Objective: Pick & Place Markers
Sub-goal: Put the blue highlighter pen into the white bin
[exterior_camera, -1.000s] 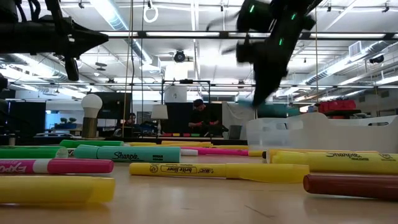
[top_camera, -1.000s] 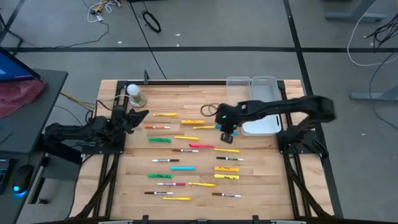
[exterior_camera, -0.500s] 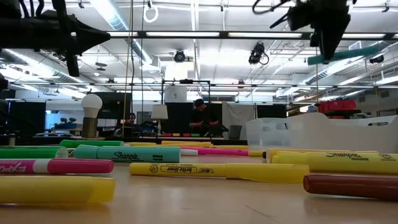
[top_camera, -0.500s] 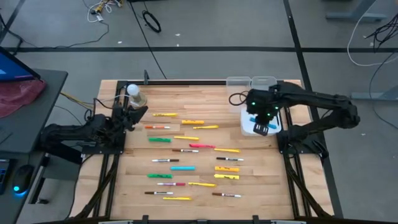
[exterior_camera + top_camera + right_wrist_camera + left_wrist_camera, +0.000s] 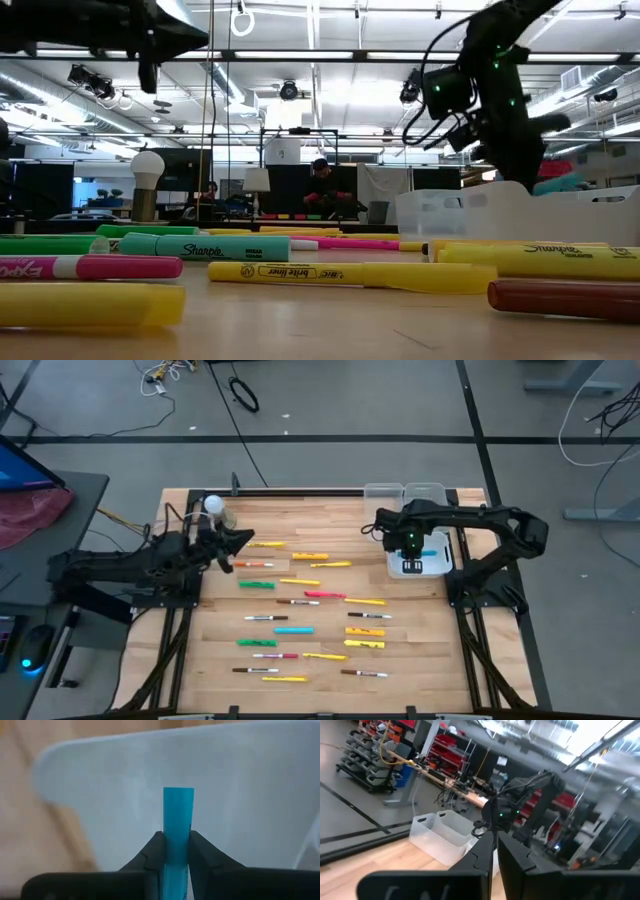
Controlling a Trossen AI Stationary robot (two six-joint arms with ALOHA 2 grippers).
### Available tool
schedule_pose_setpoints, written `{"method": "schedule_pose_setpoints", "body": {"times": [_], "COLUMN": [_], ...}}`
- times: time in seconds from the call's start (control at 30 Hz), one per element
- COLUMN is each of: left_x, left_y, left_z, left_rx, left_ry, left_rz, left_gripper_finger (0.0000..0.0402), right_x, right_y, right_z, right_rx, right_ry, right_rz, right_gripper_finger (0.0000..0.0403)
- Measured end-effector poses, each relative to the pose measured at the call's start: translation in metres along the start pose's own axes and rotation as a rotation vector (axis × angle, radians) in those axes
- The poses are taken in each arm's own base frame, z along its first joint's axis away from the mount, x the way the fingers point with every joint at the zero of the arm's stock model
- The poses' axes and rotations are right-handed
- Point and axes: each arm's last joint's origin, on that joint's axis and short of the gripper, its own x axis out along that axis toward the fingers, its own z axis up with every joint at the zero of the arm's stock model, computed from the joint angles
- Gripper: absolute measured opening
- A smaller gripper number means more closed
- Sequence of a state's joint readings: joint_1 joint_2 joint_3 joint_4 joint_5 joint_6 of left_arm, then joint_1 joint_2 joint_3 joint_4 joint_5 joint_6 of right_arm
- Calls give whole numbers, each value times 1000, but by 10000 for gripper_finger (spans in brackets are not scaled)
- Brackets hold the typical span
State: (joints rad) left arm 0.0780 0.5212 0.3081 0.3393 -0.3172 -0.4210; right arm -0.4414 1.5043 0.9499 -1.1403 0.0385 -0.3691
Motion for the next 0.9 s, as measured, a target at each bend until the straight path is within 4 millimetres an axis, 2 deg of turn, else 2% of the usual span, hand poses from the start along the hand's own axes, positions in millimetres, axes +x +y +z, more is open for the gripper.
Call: {"method": "schedule_pose_setpoints", "body": {"times": [0.17, 0.3, 0.53, 0.77, 0.9], "left_x": [19, 34, 54, 63, 64], "left_y": [-10, -15, -18, -13, -12], "left_z": [6, 6, 8, 8, 8], "left_rx": [36, 52, 64, 68, 65], "left_ry": [41, 74, 101, 110, 109], "left_rz": [17, 37, 75, 114, 120], "left_gripper_finger": [29, 29, 29, 29, 29], "right_x": [18, 29, 43, 41, 24], "right_y": [-9, -14, -13, -13, -12], "right_z": [3, 4, 0, -2, -6], "right_rx": [-55, -33, -22, 22, 107], "right_ry": [-95, -150, -156, -136, -46], "right_rz": [-52, -90, -93, -80, -34], "right_gripper_finger": [50, 52, 99, 137, 157]}}
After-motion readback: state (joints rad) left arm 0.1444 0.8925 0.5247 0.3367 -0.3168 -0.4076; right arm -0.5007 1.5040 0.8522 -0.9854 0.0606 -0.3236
